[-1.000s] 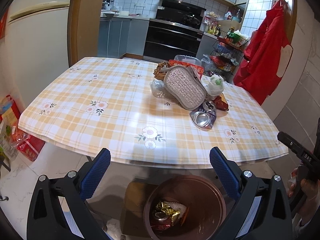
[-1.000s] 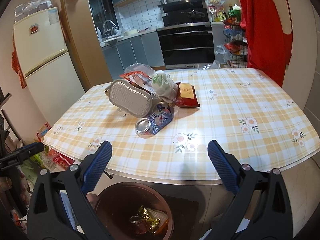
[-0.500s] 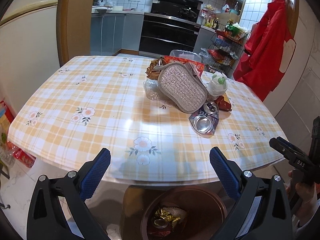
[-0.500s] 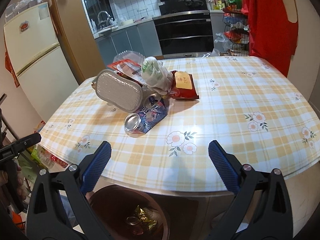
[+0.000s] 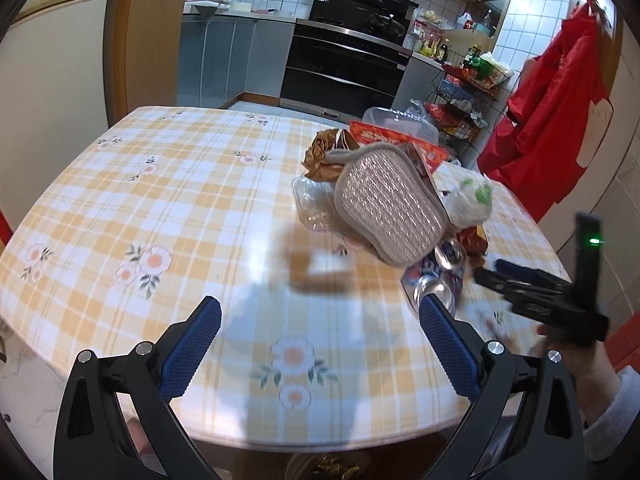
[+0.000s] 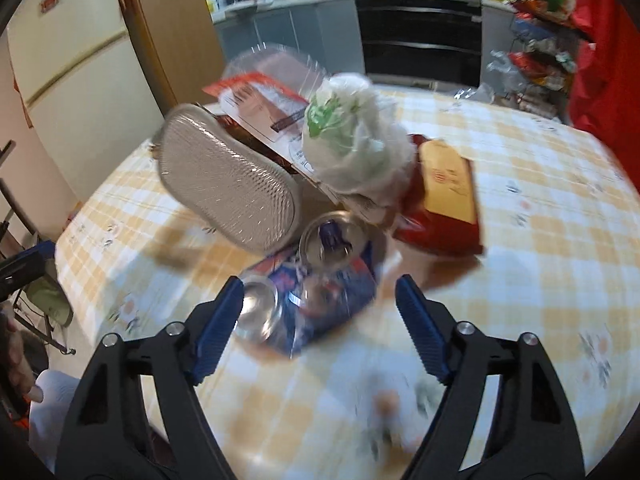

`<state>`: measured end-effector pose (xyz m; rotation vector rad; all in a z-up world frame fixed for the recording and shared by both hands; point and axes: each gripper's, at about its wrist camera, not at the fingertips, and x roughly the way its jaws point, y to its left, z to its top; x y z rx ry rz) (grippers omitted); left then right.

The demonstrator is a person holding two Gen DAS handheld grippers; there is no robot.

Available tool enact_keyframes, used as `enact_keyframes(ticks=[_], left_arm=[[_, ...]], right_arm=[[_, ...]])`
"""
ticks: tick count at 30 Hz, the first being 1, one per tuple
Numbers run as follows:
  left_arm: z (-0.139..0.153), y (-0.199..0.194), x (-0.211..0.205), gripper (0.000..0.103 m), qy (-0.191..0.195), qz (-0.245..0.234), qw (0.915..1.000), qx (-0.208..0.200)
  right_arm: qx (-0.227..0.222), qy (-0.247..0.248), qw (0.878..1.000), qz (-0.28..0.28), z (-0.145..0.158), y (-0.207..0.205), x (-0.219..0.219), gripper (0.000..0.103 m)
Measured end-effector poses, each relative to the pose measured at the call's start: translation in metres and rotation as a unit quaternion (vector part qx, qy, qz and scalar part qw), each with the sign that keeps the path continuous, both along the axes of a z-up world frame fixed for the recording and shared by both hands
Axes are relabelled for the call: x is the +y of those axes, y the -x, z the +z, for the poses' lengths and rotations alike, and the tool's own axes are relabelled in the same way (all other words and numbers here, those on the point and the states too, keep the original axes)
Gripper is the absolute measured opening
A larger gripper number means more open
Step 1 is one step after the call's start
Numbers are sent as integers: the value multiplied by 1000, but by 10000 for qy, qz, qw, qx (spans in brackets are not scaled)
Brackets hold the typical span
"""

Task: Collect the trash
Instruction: 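Reach to the crushed blue can and grasp it with the right tool, then grasp the grey mesh sponge with the left tool while the right tool holds the blue can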

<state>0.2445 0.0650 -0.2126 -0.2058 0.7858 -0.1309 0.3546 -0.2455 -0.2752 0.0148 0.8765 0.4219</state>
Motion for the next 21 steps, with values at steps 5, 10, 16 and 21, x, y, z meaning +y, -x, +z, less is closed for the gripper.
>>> enact_keyframes(ticks=[5,10,16,21], left_arm=[[-5,-23,0,97,220,-85,9997,44],[-15,-51,-9,97,430,-359,9984,9],[-36,-95,-17,84,766,-617,9950,190],[-51,-126,-16,78,1032,-802,9913,129]], right_arm=[[362,116,9992,-77,-24,-36,15,73],[518,257,9983,-80,-36,-51,20,68],[560,184,9982,-116,-42,-46,15,58],[505,133,9986,-131,-43,-39,10,58]])
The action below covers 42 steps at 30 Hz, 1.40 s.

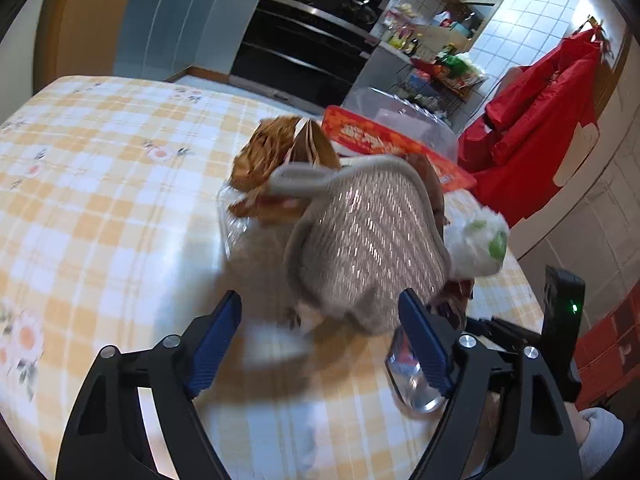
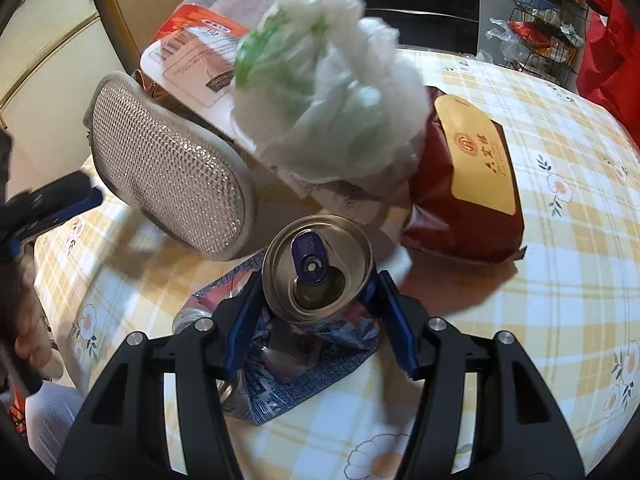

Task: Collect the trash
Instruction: 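Grasp the grey mesh sponge with the left tool while the right tool holds the blue can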

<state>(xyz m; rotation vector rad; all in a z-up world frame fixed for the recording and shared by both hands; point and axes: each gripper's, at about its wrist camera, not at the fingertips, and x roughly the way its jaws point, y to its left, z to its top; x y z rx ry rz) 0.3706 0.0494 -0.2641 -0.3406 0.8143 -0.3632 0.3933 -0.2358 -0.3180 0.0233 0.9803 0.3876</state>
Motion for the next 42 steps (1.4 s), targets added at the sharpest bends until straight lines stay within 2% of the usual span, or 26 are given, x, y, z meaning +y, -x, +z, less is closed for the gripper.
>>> enact_keyframes(ticks=[7,9,13,16,20,25,33,42], left_arm=[[3,-16,-5,72,16,-359,9990,-272],[4,-15,-7,65,-22,-472,9985,-266],[1,-7,-8,37,-101,-502,9986,-127],[-1,5,-3,27,-31,-489,9988,-45],[6,31,-2,20,-8,-536,9985,-96],[24,65,-1,16,89,-499,9982,-305],[69,114,-1,15,-8,-366,9958,-837],[93,151,16,15,-251,41,9945,-1016]], right_arm=[[31,-22,10000,21,1,2,-3,58],[50,-35,10000,16,2,4,-5,58],[64,-34,10000,-5,3,8,-6,58],[72,-40,10000,-38,4,14,-7,58],[45,-41,10000,-61,9,26,-10,58],[15,-116,9998,-152,17,43,-17,58],[-89,-243,9994,-244,32,71,-24,58],[-325,-316,9985,-318,53,98,-28,55]])
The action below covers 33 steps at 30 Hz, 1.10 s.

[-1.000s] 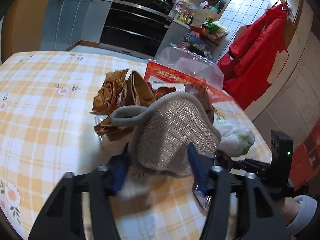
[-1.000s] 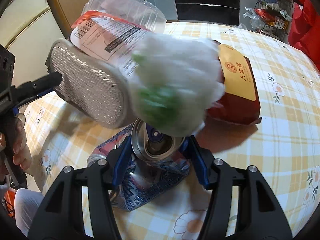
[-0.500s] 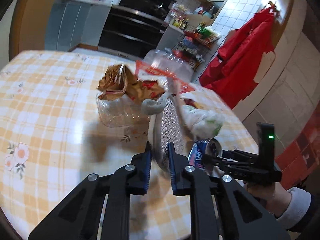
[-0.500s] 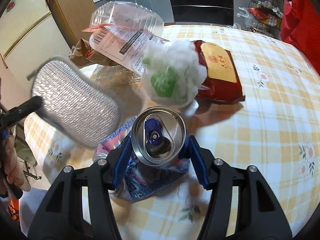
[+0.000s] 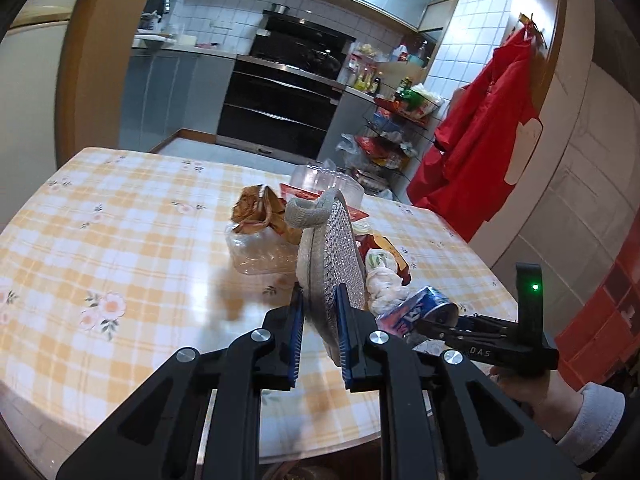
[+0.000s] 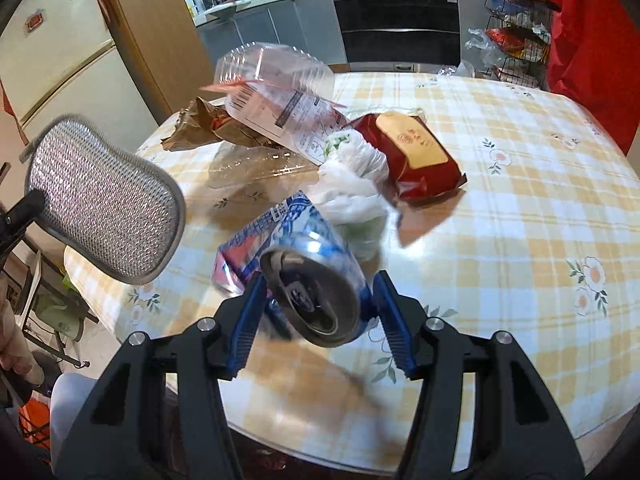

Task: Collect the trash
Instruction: 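Grasp the grey mesh sponge with the left tool while the right tool holds the blue can, then carry the blue can and grey sponge over the trash bin with both tools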

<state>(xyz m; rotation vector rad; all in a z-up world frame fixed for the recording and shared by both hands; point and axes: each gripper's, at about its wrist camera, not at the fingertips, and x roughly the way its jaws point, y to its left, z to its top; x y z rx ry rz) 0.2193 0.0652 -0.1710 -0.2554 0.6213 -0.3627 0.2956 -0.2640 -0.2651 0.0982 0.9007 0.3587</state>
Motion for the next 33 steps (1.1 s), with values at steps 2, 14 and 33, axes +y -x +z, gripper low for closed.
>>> enact_keyframes(ticks=[2,14,33], left_arm=[[3,7,3,15,-13,70,10000,-24],[18,51,19,15,47,270,9995,-171],[11,79,27,15,144,356,9992,-75]], right_arm=[[-37,-25,10000,-26,5,5,-1,52],[-320,-32,9995,-50,35,28,-3,15],[664,-775,9915,-803,-34,18,-44,28]])
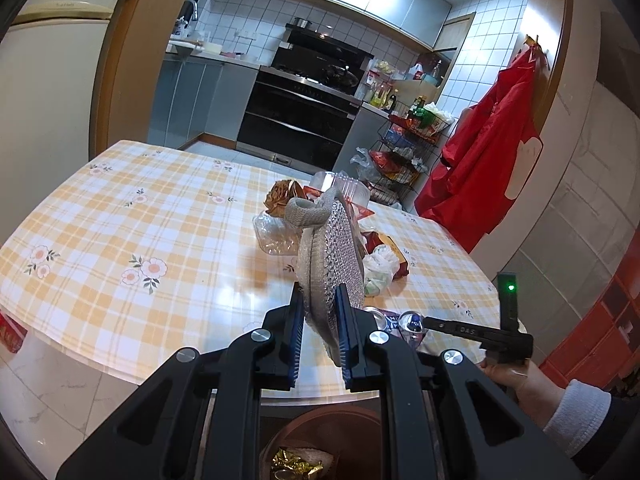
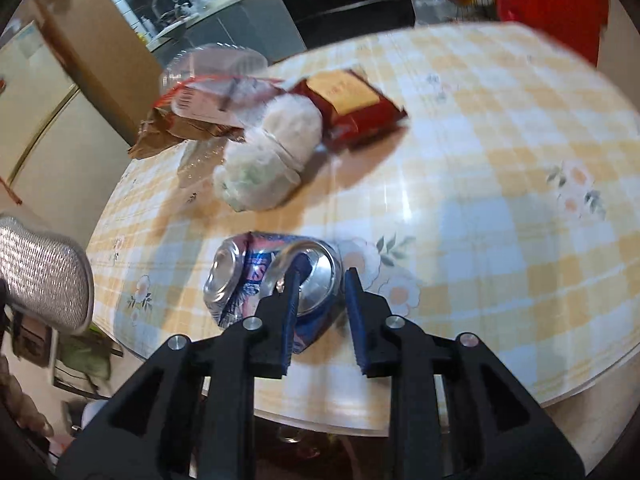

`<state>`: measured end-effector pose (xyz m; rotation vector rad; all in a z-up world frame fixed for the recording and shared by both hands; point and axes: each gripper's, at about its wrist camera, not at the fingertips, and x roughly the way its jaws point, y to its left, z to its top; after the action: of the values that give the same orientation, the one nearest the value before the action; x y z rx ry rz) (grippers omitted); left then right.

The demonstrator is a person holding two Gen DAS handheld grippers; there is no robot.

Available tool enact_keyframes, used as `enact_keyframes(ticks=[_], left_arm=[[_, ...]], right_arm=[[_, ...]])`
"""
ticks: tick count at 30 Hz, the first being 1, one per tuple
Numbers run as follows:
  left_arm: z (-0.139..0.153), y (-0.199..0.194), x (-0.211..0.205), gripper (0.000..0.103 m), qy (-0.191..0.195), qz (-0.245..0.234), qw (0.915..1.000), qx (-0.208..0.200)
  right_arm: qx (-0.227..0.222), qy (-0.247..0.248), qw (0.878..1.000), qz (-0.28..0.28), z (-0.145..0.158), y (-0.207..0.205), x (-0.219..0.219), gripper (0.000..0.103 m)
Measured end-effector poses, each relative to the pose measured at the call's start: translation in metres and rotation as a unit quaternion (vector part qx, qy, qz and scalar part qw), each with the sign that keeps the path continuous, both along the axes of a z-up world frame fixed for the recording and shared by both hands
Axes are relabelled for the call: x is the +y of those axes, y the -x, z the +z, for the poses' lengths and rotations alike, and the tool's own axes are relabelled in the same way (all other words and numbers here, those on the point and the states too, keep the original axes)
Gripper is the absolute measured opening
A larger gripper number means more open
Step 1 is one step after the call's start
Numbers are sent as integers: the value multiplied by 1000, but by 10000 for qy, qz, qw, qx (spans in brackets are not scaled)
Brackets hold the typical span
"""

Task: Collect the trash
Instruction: 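Carry the blue can and grey sponge over the trash bin with both tools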

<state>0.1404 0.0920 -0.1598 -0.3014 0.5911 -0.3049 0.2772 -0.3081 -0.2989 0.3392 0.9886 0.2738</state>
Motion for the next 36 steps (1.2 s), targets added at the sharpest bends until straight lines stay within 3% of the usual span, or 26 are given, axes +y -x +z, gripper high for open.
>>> enact_keyframes(ticks=[4,12,16,24,36], left_arm=[[-3,-1,-2,15,-3,-25,10000,47],[-10,-8,-4,15,0,-36,9999,157],[-13,-10,-4,15,7,-24,9998,203],[-11,-7,-6,15,-10,-50,9999,133],[8,19,-5,15,-72,-43,9999,-91]], right_arm=[[172,-527,9983,-164,-12,-6,-4,42],[255,-603,9978,-49,-21,-19,10,42],[222,-633,9977,-58,-19,-22,14,37],[-693,49,9972,269,28,-5,24,36],[-1465,499,9857,672,92,30,32,36]])
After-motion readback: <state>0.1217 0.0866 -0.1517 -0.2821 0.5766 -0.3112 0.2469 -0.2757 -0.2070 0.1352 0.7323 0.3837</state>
